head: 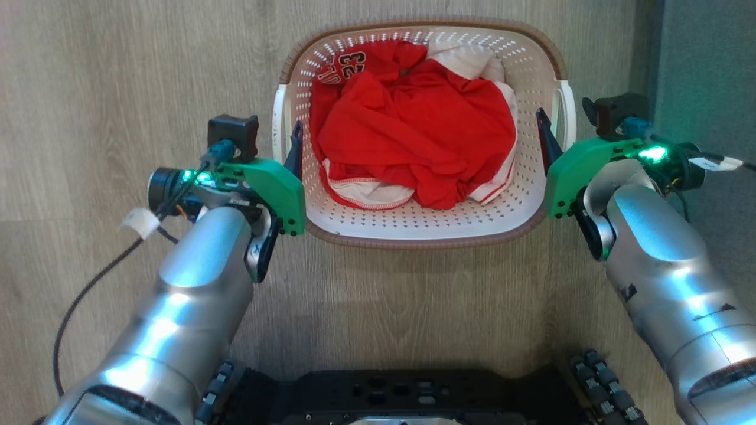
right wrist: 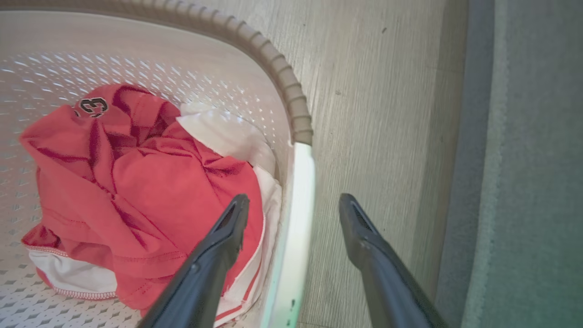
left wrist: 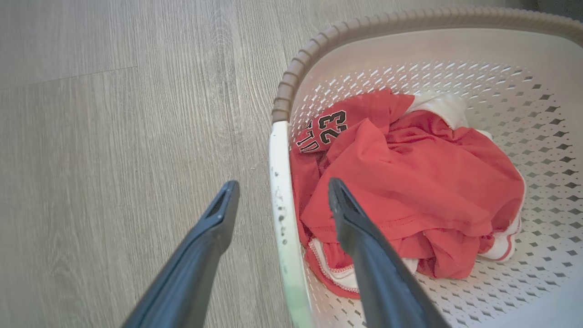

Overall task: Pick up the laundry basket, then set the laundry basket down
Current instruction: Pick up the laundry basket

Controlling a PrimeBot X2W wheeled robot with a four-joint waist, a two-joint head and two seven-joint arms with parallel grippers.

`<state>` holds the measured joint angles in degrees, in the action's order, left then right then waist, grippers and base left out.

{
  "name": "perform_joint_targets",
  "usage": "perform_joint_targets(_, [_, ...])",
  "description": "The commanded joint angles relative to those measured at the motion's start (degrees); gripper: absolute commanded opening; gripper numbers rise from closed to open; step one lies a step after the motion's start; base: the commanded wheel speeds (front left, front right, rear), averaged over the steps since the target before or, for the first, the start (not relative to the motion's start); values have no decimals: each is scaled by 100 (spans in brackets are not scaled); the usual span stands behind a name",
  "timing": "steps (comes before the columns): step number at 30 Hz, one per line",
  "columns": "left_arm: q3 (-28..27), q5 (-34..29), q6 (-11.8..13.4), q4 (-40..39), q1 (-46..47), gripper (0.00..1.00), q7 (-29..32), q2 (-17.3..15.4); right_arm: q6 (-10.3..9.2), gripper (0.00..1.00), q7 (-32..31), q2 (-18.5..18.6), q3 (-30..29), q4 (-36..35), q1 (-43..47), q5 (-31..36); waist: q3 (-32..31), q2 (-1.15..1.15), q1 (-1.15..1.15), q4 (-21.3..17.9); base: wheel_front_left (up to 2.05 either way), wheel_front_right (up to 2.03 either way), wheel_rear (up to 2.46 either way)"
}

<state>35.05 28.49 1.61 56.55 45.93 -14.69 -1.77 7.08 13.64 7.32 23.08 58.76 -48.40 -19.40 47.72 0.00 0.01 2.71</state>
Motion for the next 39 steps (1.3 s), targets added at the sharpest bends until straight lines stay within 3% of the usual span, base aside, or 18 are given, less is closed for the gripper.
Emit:
perform_joint_targets(1, [-44,50,-59,10,2,100,-30,-110,41,100,4,-137,142,30,174,-111,52,0,-1,-22,0,0,0])
perform_joint_targets(8, [489,376,-447,600,272,100,38,-110,41,100,-164,-213,389,284,-69,-525,180,0,-1,-76,0,0,0])
perform_joint_targets(14, [1005,814,-553,941,613,100,381,-110,41,100,-593,-180,766,353,-284,-1015,357,0,-1,-135,0,0,0])
perform_joint_targets(39, [1986,1521,-538,1249,1128,100,958,-110,41,100,-926,-115,1737,505,-787,-1951,728,0,-1,-167,0,0,0])
